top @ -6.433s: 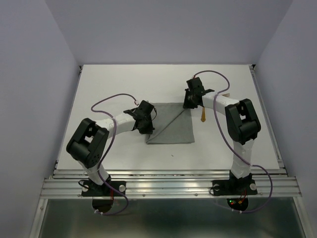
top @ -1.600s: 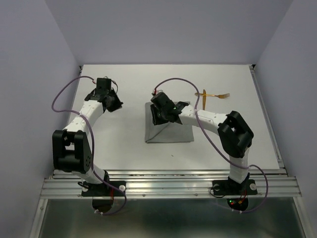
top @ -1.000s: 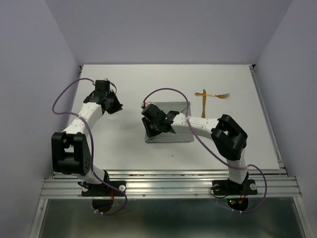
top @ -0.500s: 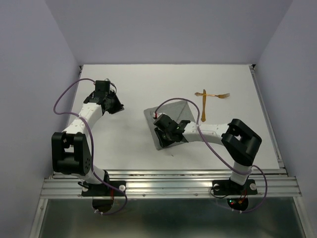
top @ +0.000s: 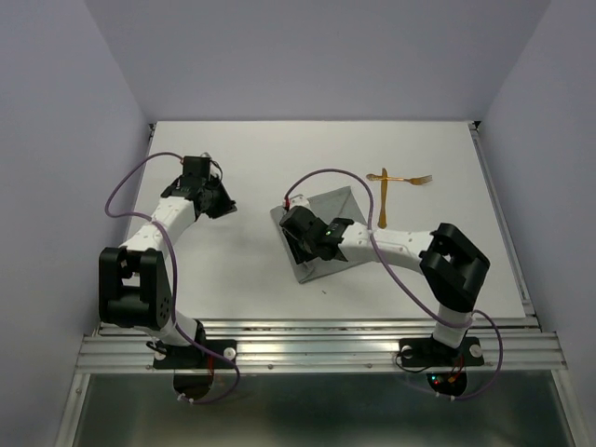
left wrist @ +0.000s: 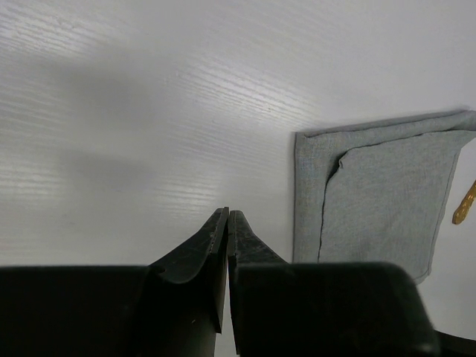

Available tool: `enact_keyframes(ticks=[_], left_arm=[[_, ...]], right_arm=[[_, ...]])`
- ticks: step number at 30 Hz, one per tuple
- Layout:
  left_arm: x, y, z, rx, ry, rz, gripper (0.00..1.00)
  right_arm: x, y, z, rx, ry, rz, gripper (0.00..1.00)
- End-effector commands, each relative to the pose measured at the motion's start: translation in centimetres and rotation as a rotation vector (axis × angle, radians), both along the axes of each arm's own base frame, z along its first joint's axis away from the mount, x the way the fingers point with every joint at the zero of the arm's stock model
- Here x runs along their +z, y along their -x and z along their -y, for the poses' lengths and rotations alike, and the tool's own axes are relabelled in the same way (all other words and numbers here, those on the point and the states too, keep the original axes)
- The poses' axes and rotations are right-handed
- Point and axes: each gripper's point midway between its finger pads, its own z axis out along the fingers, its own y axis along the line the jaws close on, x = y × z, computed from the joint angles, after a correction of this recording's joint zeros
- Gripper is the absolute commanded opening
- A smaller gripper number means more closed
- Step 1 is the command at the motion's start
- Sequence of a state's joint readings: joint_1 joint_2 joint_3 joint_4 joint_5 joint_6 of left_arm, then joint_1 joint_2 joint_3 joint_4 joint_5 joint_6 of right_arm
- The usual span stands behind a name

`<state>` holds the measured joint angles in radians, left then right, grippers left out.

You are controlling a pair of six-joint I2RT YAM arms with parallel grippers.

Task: Fold the napkin into a case and place the utensils inside
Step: Pick up the upper triangle-folded napkin from the center of the board.

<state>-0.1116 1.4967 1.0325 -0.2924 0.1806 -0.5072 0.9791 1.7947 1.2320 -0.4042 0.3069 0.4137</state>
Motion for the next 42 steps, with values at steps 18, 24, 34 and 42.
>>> enact_keyframes(ticks=[18,24,34,42], left_arm=[[-0.7,0.4,0.5,-0.007,0.023,0.005,0.16],[-0.8,0.4,0.4,-0.007,0.022,0.004,0.16],[-1.8,0.6,1.3,-0.027,0.026,-0.019,0.16],[-3.3,1.4,2.5,-0.041,0.04,-0.053,0.16]], right_arm=[[-2.6,1.5,-3.8,0.119,0.052,-0.018,0.59],[-4.0,1.9,-3.3,0.113,0.093,-0.023,0.61],[-4.1,1.1,-2.8,0.085,0.166,0.041,0.45],[-3.9,0.6,-2.6,0.075,0.18,0.063,0.4]])
